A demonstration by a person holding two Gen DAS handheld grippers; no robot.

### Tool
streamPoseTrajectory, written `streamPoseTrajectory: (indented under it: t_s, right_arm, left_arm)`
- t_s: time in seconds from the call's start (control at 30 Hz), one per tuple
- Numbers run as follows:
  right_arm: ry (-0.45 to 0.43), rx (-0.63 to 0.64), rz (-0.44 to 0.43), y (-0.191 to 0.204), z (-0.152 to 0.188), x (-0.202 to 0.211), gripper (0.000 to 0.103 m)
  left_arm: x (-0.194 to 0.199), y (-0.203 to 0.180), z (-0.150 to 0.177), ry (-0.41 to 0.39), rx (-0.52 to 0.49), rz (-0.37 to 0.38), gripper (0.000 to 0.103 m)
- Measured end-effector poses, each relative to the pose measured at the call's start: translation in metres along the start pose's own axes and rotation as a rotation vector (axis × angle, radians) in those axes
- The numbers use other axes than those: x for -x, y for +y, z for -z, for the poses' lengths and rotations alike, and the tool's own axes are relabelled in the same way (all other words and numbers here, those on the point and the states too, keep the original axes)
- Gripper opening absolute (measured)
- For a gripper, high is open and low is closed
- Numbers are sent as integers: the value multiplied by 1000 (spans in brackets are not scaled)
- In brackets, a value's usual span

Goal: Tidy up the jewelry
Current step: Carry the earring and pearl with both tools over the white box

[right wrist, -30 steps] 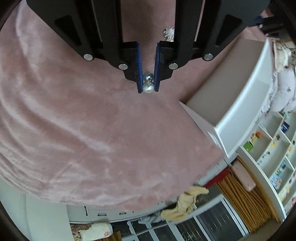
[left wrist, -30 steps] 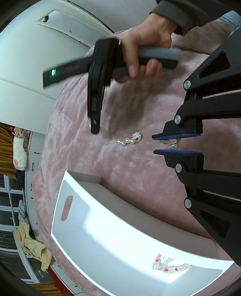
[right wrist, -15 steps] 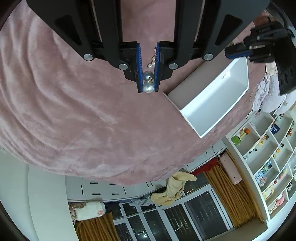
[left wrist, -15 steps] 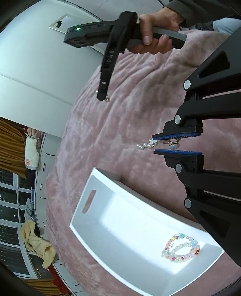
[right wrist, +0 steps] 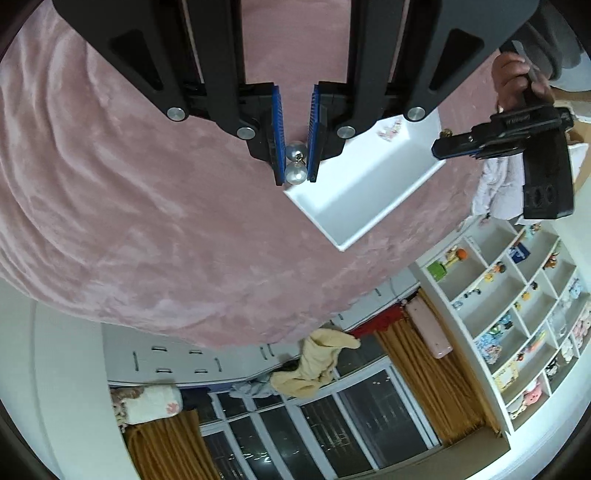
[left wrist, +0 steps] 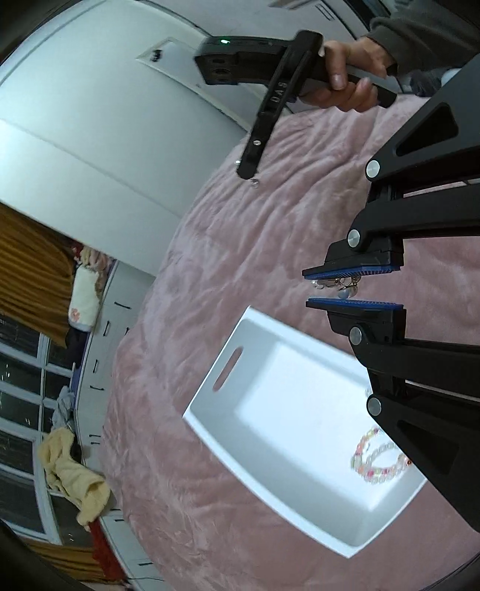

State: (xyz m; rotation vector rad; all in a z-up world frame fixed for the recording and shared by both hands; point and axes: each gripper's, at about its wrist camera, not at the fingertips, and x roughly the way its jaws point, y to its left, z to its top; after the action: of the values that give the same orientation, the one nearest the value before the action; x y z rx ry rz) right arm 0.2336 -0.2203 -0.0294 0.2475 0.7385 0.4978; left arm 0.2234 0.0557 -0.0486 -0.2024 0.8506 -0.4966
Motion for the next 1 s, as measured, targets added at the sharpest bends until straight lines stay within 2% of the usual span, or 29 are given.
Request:
streamPoseTrajectory:
  t_s: [0.17, 0.3, 0.53, 0.67, 0.83, 1.0]
  right_arm:
    - [4, -1, -88, 32, -15, -17, 12]
    - [38, 7, -119, 57, -20, -45, 12]
    - [158, 68, -127, 107, -8, -111, 12]
    - [255, 104, -100, 126, 11, -153, 12]
    - [306, 90, -87, 130, 29, -178, 12]
    - [342, 93, -86, 129, 35, -184, 15]
  left_arm:
    - [21, 24, -7, -16, -2, -58, 16]
    - [36, 47, -5, -25, 23, -76, 16]
    - [36, 87, 9, -2, 71, -134, 16]
    - [19, 105, 27, 51, 85, -171, 16]
    - [-1, 116, 45, 99, 74, -207, 25]
    - [-6, 120, 51, 96, 91, -206, 44]
